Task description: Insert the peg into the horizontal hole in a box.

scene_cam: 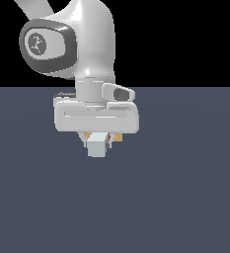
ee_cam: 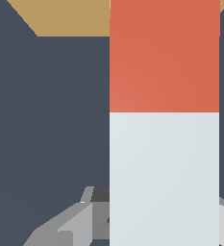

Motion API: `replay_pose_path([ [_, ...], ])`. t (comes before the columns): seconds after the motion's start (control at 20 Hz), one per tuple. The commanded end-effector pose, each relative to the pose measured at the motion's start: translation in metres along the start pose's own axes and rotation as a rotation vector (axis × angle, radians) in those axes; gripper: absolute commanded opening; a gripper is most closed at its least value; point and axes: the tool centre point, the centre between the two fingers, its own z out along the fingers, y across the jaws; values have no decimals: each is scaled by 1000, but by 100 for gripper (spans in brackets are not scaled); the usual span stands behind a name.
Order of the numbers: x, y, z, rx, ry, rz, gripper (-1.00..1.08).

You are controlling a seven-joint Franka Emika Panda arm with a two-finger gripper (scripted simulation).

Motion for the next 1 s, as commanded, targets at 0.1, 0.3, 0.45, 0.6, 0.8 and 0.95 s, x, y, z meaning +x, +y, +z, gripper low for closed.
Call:
replay_pose_path([
  [0.1, 23, 0, -2, -4, 1, -2, -100],
  [0.3, 54, 0, -2, -4, 1, -2, -100],
  [0.45, 71, 1, -2, -5, 1, -2, -100],
  [0.6, 81, 1, -3, -5, 1, -2, -100],
  [0.8, 83, 2, -3, -5, 1, -2, -100],
  [0.95, 80, 2, -3, -5, 1, -2, -100],
])
